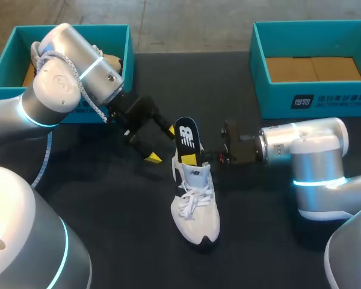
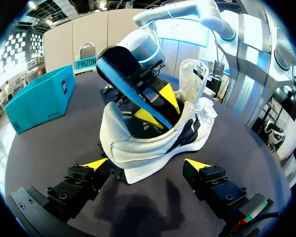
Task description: Take the shoe out of the shoebox, open the shoe tongue, remove and reinsert the insole, then place the shoe into the shoebox
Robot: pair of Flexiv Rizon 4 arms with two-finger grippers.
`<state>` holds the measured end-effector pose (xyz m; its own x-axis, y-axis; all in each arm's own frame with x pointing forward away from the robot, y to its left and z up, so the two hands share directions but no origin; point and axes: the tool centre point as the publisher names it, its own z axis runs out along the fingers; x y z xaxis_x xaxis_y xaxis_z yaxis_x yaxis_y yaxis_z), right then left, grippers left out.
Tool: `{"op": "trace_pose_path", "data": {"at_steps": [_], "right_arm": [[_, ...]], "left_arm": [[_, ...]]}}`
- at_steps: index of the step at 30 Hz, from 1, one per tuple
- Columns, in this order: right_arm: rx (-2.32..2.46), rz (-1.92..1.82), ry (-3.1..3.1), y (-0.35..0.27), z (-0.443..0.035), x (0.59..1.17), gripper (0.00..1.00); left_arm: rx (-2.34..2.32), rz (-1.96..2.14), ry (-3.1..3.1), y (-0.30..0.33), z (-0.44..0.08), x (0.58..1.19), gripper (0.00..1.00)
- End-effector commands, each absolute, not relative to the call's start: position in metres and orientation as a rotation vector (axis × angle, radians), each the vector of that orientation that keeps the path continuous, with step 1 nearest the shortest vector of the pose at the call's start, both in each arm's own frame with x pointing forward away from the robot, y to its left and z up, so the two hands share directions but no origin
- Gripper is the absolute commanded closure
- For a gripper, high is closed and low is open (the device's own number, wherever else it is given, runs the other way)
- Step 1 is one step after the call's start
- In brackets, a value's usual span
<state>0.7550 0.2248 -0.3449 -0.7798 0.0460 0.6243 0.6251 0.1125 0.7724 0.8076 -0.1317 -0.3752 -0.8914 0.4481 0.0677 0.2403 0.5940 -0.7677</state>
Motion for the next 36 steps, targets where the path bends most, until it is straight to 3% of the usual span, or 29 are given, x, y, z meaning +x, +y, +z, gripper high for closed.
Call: {"op": "trace_pose_path", "data": {"at_steps": [1, 18, 24, 36], "right_arm": [[-0.655, -1.721, -1.962, 0.225, -0.339, 0.757, 0.64], [-0.637, -1.832, -1.954, 0.226, -0.322, 0.771, 0.77], [-0.640, -1.855, -1.945, 0.226, -0.320, 0.775, 1.00], [-0.687, -1.766, -1.937, 0.225, -0.334, 0.777, 1.00]], "left_arm": [[-0.567, 1.179, -2.572, -0.132, -0.375, 0.807, 0.00], [-0.567, 1.179, -2.572, -0.132, -0.375, 0.807, 0.00], [-0.567, 1.179, -2.572, -0.132, -0.375, 0.807, 0.00], [-0.567, 1.179, -2.572, -0.132, -0.375, 0.807, 0.00]]}}
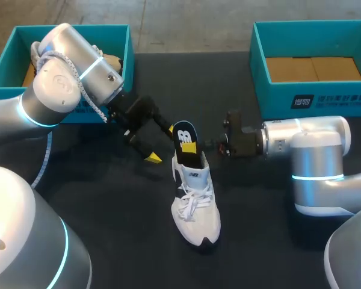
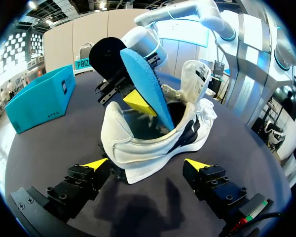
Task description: Take the shoe out of the shoebox, open the shoe tongue, remove and reinsert the insole, then place the shoe into the shoebox
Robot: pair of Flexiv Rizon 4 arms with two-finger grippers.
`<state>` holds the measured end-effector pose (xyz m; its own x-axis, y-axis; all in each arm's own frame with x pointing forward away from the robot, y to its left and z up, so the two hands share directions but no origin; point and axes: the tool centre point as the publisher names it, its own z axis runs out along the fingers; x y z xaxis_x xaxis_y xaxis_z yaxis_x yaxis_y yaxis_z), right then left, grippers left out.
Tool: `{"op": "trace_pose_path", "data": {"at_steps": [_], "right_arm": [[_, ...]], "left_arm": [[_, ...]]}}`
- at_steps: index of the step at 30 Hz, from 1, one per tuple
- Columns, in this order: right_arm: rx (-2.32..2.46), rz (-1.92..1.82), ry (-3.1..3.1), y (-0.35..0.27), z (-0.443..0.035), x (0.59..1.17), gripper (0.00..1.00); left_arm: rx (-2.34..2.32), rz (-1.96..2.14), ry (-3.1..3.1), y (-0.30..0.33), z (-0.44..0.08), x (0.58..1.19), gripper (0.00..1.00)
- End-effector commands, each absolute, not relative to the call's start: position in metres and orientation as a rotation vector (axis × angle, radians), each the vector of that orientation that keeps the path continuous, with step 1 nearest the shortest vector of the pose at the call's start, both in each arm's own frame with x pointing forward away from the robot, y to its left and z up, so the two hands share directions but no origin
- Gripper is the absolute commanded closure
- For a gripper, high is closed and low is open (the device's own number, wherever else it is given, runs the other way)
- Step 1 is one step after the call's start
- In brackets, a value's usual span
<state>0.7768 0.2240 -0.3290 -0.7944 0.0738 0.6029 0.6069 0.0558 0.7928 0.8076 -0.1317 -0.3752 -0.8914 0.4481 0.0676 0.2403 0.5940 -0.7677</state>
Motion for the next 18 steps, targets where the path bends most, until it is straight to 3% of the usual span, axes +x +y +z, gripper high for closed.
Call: {"op": "trace_pose_path", "data": {"at_steps": [1, 18], "right_arm": [[-0.695, -1.756, -1.935, 0.225, -0.335, 0.776, 1.00], [-0.808, -1.636, -1.903, 0.218, -0.356, 0.753, 1.00]], "left_arm": [[-0.567, 1.179, -2.572, -0.132, -0.375, 0.807, 0.00], [-0.567, 1.179, -2.572, -0.132, -0.375, 0.807, 0.00]]}}
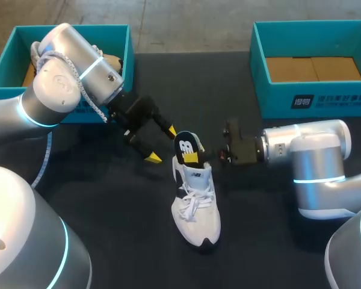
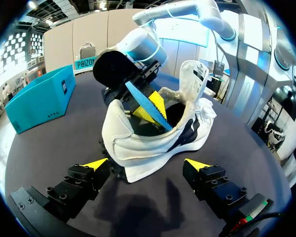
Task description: Take the shoe out of the shoebox, open the shoe tongue, remove and reinsert the insole, then place the shoe into the shoebox
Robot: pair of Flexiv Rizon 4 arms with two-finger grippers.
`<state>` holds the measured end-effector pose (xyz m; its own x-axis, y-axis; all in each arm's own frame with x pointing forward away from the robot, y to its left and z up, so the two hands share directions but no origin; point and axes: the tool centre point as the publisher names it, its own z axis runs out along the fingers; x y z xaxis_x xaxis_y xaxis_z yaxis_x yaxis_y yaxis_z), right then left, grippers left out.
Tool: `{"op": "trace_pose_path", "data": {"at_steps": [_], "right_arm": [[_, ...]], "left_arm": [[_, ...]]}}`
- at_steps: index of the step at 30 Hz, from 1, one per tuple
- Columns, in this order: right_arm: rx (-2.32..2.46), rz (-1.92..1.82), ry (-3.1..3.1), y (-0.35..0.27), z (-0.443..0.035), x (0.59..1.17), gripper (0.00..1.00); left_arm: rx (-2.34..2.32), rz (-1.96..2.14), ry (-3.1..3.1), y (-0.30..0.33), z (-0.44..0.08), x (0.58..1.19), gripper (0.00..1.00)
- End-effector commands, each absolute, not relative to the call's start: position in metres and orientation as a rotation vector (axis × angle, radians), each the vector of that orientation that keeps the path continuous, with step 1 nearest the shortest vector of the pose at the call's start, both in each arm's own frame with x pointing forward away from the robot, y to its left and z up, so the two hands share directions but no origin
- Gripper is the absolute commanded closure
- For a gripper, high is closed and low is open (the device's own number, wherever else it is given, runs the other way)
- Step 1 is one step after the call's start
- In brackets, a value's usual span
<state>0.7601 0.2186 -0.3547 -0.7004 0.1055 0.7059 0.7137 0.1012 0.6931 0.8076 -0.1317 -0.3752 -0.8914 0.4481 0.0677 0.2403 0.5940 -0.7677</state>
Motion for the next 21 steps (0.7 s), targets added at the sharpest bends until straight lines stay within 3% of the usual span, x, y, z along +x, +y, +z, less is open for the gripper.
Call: {"op": "trace_pose_path", "data": {"at_steps": [1, 5, 6, 7, 8, 11, 21], "right_arm": [[-0.809, -1.635, -1.903, 0.217, -0.356, 0.752, 1.00], [-0.808, -1.645, -1.901, 0.216, -0.355, 0.751, 1.00], [-0.805, -1.657, -1.900, 0.216, -0.354, 0.752, 0.94], [-0.800, -1.670, -1.900, 0.216, -0.352, 0.753, 0.75], [-0.795, -1.682, -1.901, 0.216, -0.351, 0.754, 0.65], [-0.779, -1.711, -1.908, 0.217, -0.346, 0.757, 0.48], [-0.745, -1.774, -1.924, 0.217, -0.333, 0.767, 0.54]], "left_arm": [[-0.567, 1.179, -2.572, -0.132, -0.375, 0.807, 0.00], [-0.567, 1.179, -2.572, -0.132, -0.375, 0.807, 0.00], [-0.567, 1.179, -2.572, -0.132, -0.375, 0.807, 0.00], [-0.567, 1.179, -2.572, -0.132, -0.375, 0.807, 0.00], [-0.567, 1.179, -2.572, -0.132, -0.375, 0.807, 0.00], [-0.567, 1.179, -2.572, -0.132, -0.375, 0.807, 0.00], [-0.567, 1.179, -2.572, -0.132, -0.375, 0.807, 0.00]]}}
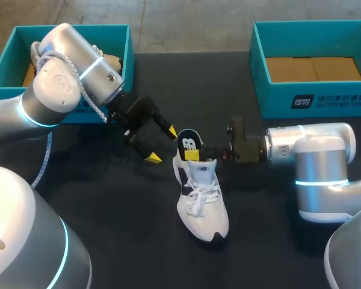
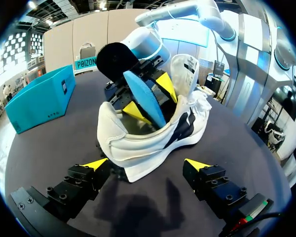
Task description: Take the shoe out of the shoebox, open the shoe tongue, remove and reinsert the insole, then place the shoe into the shoebox
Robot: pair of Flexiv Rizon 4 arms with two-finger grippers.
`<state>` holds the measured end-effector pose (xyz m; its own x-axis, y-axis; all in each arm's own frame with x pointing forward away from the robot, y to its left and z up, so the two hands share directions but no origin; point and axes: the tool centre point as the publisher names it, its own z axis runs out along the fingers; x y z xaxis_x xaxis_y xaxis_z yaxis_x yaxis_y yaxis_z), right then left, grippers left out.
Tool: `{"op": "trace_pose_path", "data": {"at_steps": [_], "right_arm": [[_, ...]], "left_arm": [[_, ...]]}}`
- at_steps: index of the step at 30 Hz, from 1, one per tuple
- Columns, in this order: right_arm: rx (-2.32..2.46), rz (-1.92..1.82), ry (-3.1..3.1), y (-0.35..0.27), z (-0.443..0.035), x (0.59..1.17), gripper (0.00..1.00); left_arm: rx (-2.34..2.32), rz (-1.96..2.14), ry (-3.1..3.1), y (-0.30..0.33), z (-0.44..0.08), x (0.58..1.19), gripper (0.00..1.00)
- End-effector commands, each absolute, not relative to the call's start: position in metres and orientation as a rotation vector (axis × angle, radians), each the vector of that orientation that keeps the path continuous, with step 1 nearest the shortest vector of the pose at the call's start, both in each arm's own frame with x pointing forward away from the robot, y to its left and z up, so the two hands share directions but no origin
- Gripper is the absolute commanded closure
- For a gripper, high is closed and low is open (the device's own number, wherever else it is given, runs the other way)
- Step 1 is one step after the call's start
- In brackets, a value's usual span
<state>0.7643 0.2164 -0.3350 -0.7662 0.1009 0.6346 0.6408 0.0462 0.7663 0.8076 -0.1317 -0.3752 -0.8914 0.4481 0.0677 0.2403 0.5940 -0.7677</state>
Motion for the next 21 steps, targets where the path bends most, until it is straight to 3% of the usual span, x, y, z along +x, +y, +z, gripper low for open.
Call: {"op": "trace_pose_path", "data": {"at_steps": [1, 14, 17, 19, 21], "right_arm": [[-0.742, -1.780, -1.925, 0.217, -0.333, 0.768, 0.54], [-0.701, -1.834, -1.940, 0.218, -0.320, 0.773, 0.60], [-0.701, -1.838, -1.945, 0.218, -0.319, 0.774, 0.71], [-0.710, -1.837, -1.948, 0.217, -0.319, 0.775, 1.00], [-0.719, -1.830, -1.948, 0.217, -0.320, 0.775, 1.00]], "left_arm": [[-0.567, 1.179, -2.572, -0.132, -0.375, 0.807, 0.00], [-0.567, 1.179, -2.572, -0.132, -0.375, 0.807, 0.00], [-0.567, 1.179, -2.572, -0.132, -0.375, 0.807, 0.00], [-0.567, 1.179, -2.572, -0.132, -0.375, 0.807, 0.00], [-0.567, 1.179, -2.572, -0.132, -0.375, 0.807, 0.00]]}}
